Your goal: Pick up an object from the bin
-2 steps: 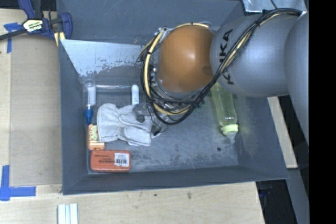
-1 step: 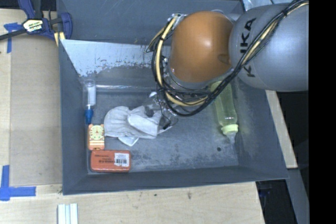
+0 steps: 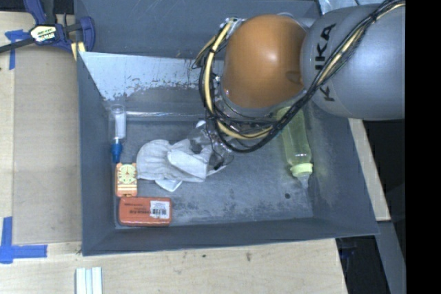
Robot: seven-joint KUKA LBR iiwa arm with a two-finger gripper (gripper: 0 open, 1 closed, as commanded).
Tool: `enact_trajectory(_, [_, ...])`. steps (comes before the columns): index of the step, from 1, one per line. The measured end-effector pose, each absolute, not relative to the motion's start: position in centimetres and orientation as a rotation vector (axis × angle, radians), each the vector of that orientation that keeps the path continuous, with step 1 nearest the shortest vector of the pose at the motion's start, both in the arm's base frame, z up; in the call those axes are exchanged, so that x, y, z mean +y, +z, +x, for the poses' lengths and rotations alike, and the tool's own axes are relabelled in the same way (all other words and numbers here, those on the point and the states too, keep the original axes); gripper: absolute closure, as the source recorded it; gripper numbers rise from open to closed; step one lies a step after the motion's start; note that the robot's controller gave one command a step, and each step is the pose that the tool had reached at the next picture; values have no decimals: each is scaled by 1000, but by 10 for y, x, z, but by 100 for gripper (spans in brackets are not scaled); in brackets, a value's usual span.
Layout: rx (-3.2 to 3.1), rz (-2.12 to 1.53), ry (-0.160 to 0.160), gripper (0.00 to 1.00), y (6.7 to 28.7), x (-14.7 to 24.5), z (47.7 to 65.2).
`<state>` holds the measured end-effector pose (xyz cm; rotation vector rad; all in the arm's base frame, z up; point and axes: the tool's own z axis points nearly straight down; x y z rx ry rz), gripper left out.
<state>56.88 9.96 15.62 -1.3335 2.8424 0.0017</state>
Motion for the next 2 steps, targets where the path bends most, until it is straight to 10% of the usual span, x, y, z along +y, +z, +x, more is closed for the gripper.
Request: enact_trajectory(2, [2839,-1343,1,100,251,101,584])
